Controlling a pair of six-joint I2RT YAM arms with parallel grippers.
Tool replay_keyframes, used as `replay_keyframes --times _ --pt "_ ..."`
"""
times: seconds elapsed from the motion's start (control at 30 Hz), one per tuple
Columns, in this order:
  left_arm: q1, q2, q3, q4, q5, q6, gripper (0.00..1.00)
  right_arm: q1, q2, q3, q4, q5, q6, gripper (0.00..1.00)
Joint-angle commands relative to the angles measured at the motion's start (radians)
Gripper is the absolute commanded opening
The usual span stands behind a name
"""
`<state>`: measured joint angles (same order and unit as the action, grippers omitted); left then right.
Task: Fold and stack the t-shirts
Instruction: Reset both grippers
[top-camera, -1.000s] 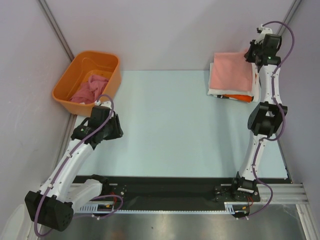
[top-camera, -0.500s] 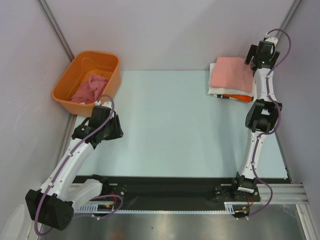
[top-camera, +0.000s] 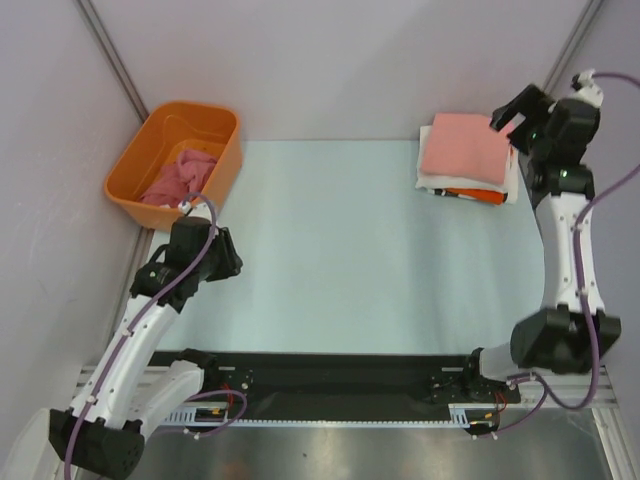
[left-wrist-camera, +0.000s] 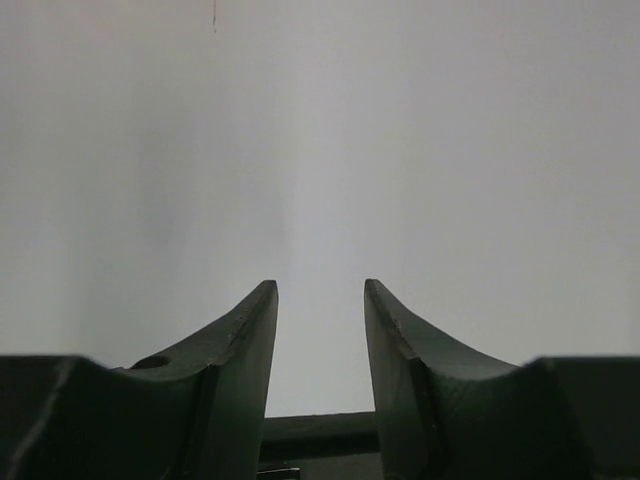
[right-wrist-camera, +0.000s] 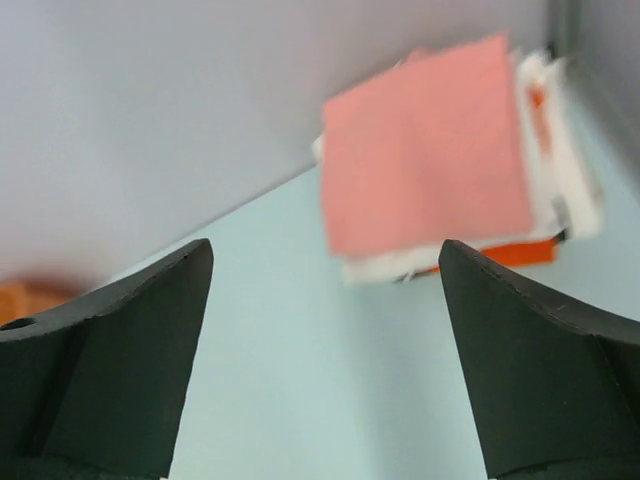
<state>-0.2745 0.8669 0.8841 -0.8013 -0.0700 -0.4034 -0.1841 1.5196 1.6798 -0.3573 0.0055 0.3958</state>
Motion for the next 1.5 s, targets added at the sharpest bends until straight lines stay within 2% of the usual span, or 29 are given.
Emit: replay_keyframes --times 0.0,0.13,0.3,0.47,0.63,0.77,0.97,1.47 --pt "0.001 -0.048 0.004 0.024 -0.019 -0.02 0.46 0.076 -0.137 -0.266 0.052 -0.193 0.175 1.0" --pt "0.001 -0.086 0.001 0.028 -0.017 -0.018 0.47 0.27 -0.274 -0.495 -0.037 -0.139 0.205 1.0" --pt "0.0 -0.104 0.001 0.027 -0.014 -0.018 0.47 0.578 -0.398 -0.663 -0.063 -0.065 0.242 1.0" --pt "0.0 -0.117 0.012 0.028 -0.013 -0.008 0.47 0.783 -0.434 -0.807 0.0 -0.05 0.313 1.0" --pt "0.001 -0.118 0.042 0.02 -0.051 0.0 0.47 0.971 -0.353 -0.804 -0.019 0.026 0.337 1.0" --pt "0.001 -0.124 0.053 0.017 -0.131 0.011 0.48 1.043 -0.285 -0.786 -0.003 0.044 0.333 1.0" --pt "0.001 -0.123 0.05 -0.003 -0.135 0.014 0.49 1.097 -0.233 -0.776 0.067 0.047 0.336 1.0" --pt "0.001 -0.138 0.021 0.017 -0.145 0.002 0.52 1.12 -0.194 -0.789 0.095 0.048 0.341 1.0"
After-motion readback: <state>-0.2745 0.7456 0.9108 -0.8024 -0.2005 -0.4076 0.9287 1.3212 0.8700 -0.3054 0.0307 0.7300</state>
